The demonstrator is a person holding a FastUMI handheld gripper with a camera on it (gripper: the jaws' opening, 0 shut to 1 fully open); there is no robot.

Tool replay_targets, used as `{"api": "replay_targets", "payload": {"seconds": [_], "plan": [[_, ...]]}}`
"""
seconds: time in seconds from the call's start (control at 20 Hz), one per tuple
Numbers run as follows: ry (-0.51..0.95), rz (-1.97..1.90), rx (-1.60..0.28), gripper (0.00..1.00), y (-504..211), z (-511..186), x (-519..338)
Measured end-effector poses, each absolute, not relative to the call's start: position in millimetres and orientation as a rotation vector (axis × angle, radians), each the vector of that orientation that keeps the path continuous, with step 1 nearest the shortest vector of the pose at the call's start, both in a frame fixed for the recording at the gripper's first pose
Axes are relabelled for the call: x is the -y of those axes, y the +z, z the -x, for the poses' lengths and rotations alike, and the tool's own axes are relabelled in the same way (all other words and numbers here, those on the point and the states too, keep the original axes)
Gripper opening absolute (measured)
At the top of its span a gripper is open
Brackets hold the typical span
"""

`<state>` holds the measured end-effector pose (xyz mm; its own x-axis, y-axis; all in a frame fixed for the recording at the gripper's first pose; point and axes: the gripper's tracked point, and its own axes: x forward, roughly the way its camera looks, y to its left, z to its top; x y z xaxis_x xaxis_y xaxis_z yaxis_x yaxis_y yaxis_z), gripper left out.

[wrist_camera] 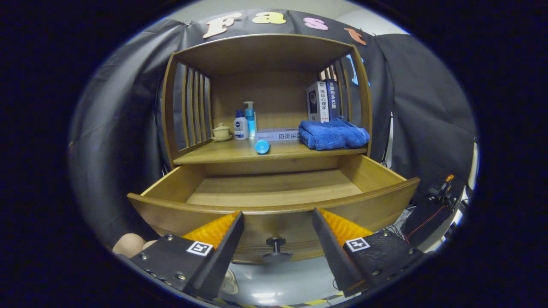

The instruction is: Pull open the drawer, take out the items inside it, and place them on the countertop above the cabinet.

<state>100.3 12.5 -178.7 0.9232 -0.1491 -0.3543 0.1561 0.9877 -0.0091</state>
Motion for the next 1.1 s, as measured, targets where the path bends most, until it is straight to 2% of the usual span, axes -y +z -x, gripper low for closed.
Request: {"api": "replay_targets", "payload": {"seconds": [1.1], "plan": [[-0.147, -0.045, -0.315, 0.97, -180.4, -170.6, -5.8]]}}
